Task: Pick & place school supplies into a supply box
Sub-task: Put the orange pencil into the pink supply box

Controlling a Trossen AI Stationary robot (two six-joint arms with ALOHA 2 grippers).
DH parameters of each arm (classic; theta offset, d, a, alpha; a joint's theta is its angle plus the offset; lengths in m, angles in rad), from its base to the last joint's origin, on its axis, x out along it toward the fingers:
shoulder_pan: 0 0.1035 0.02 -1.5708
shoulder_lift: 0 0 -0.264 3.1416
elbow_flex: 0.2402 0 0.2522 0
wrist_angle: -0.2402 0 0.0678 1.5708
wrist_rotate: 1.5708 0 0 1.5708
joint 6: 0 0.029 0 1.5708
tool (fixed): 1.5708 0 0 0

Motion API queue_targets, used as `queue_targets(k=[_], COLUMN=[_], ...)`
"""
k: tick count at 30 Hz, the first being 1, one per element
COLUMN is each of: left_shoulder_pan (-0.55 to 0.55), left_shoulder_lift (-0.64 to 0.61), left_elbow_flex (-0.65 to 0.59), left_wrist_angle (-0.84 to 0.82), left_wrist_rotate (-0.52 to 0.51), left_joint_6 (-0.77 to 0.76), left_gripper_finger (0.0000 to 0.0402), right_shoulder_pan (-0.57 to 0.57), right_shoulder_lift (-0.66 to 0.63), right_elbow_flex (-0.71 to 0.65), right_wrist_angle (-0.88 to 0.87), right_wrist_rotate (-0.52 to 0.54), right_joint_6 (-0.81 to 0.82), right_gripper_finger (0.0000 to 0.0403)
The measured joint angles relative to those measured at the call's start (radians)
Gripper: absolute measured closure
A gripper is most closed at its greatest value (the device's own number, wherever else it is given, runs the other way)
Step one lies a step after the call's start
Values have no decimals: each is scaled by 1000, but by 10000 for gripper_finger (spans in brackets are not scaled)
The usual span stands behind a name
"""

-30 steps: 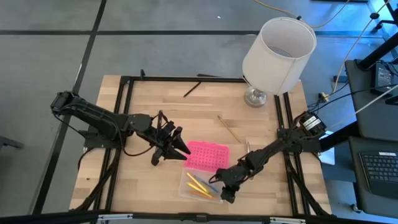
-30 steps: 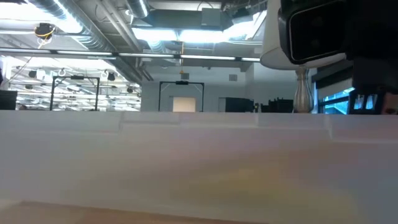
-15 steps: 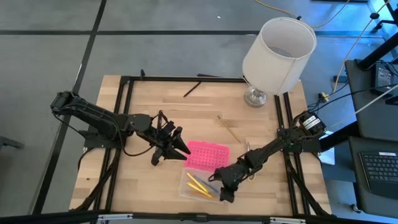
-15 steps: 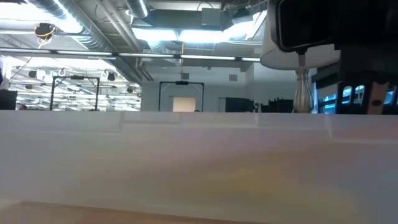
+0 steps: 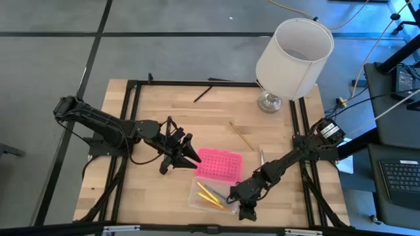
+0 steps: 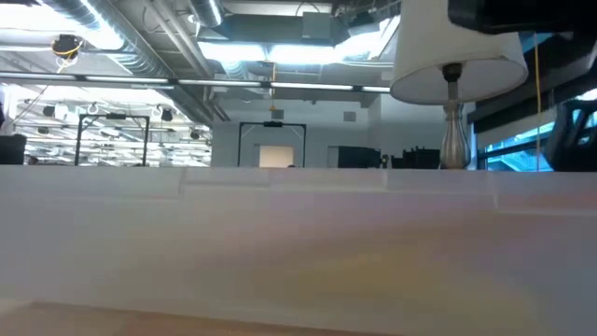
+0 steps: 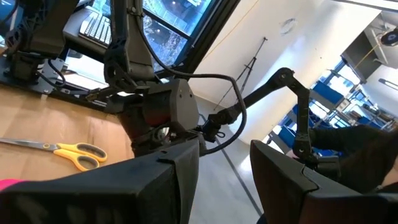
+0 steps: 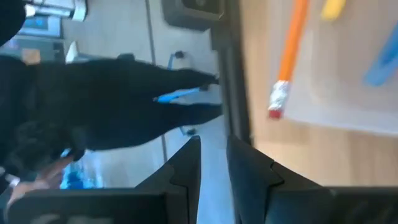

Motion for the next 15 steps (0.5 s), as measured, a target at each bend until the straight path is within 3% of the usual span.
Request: queue_targets(k=[15], left_shoulder_pan=[0], left_shoulder_lift=[0], left_elbow_flex=[0], left_wrist_angle=[-4], left_wrist_rotate=[0], left_joint_6=[0], left_gripper_finger=[265], right_shoulder_pan=[-1], right_shoulder_lift=[35], right_elbow_flex=[1], right_wrist_angle=[1], right_wrist_rotate=[32], right_joint_6=[9], right_gripper_finger=[320])
